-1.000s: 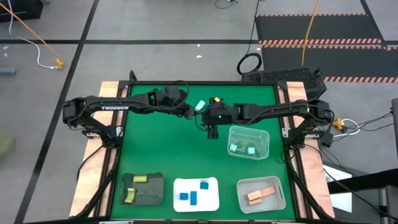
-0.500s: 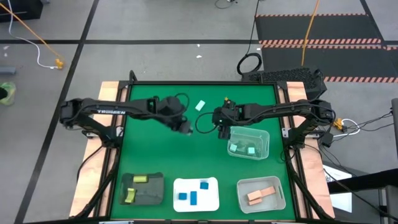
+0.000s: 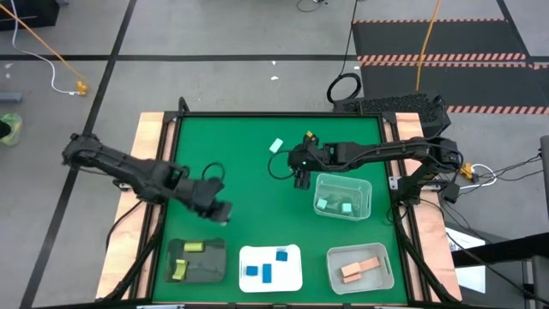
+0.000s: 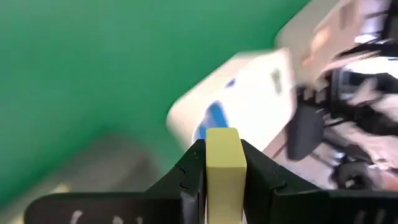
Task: Sort & place blocks by color
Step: Put the green block into the black bin
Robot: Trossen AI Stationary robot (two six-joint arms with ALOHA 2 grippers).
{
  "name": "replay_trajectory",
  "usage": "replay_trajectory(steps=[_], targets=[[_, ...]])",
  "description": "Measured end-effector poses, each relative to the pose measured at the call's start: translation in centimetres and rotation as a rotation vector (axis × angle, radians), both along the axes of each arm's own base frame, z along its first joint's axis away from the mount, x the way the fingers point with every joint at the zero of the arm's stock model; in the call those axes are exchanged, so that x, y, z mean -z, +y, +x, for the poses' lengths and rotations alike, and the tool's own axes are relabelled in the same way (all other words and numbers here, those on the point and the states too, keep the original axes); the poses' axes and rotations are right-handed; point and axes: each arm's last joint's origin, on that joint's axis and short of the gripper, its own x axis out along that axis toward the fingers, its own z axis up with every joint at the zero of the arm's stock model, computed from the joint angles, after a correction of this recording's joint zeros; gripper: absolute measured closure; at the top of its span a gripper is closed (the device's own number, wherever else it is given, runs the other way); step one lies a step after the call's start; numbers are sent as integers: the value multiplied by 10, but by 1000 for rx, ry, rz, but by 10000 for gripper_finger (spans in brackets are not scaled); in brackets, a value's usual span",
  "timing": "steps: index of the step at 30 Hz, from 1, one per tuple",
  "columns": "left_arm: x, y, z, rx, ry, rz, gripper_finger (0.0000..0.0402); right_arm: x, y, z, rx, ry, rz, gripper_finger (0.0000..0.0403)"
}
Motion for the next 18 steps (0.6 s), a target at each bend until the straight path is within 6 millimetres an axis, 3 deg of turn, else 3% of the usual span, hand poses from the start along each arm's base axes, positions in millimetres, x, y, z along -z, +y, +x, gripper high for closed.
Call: replay_trajectory(steps=[4,10,18], targets=[[3,-32,-19,-2,118,-88,343,6,-4,2,10,-70,-6,188],[14,-58,-41,-113,304,-87,335,21,-5,1,27,-153,-1,188],[35,-88,-42,-79,476,-124,339,34,-5,0,54,-274,9,188]])
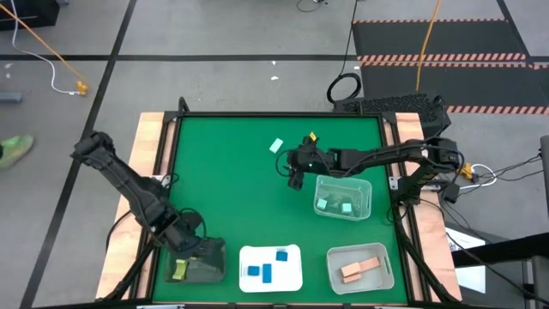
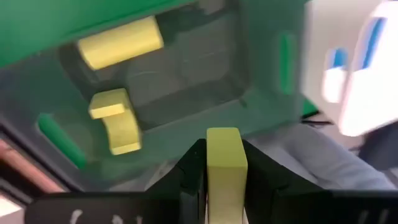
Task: Sort & place blocks by color
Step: Put the green block into the black bin
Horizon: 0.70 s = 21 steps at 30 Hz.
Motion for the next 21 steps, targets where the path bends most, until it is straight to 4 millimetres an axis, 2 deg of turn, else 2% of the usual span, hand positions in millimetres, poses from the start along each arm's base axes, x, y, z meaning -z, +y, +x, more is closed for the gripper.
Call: replay_trajectory(steps=[5,12,21], targets=[[13,-7,6,0,49,27,327,4,-1,0,14,-106,2,188],[26,-13,12,-1,89,63,326,3,-1,0,16,-115,2,188],[30,-15,14,-47,113,60,308,4,-1,0,-33,-104,34,188]])
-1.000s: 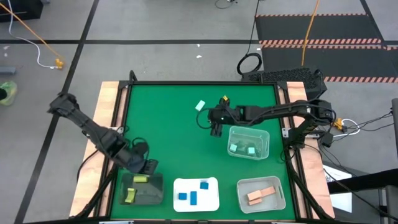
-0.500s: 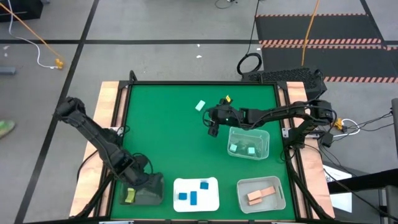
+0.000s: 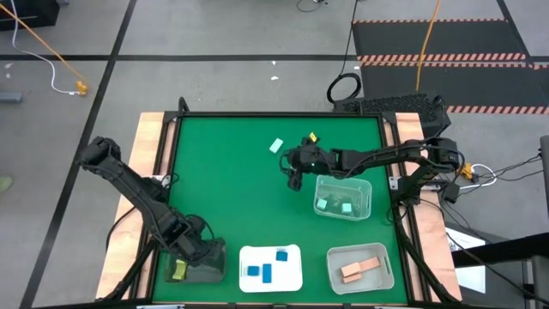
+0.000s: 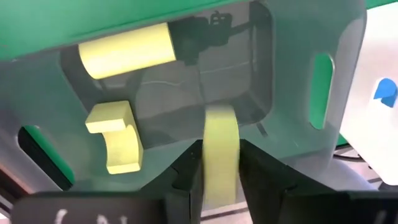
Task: Sort & place blocks by color
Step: Put the green block into the black bin, then put the light blue block into the transparent bin
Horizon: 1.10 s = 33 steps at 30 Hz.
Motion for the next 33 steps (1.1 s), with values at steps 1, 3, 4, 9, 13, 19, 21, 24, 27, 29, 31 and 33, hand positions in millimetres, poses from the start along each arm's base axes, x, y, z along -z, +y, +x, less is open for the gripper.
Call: replay_trajectory(steps=[1,3,4,9,13,19,21,24,27,29,31,33], targets=[[0,0,0,-2,-3,-4,302,0,0,0,-27,-1,26,188],[-1,-2,2,1,-20,-17,287,1,2,0,-60,-3,78,188],[-1,-3,3,10,-35,-27,277,2,2,0,-73,-2,99,188],[-4,-5,9,58,-116,-54,225,2,2,-1,-91,11,92,188],[-6,-4,16,53,-176,-74,187,-1,3,1,-134,13,101,188],[-16,-2,38,45,-364,-154,162,-28,-6,13,-172,-62,184,188],[-20,0,45,47,-430,-168,161,-38,-12,16,-188,-72,186,188],[-24,2,52,57,-502,-182,160,-49,-21,17,-213,-48,158,188],[-26,6,57,69,-541,-178,160,-54,-30,15,-229,11,107,188],[-27,8,59,76,-563,-176,160,-54,-36,13,-241,46,70,188],[-29,11,60,86,-585,-170,160,-52,-43,10,-249,80,40,188],[-33,15,63,95,-619,-166,160,-50,-51,6,-241,109,28,188]])
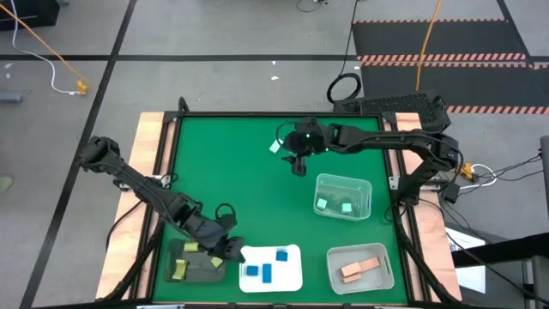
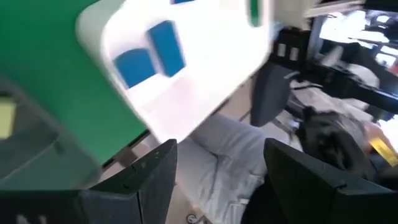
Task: Sort & place blocks by color
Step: Put the light blue block into the transparent bin
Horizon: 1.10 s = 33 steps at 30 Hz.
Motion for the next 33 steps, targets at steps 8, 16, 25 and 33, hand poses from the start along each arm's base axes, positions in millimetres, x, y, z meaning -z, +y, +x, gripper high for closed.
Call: replay_trajectory(steps=[8,16,25,33], targets=[[-18,34,7,-10,-163,114,160,2,-32,-13,109,25,16,188],[-14,96,20,-53,-191,431,160,15,-33,-23,299,129,246,188],[-11,170,31,-23,-223,792,160,13,-12,-44,397,324,264,188],[15,219,57,45,-217,1003,160,-7,1,-61,494,250,208,188]])
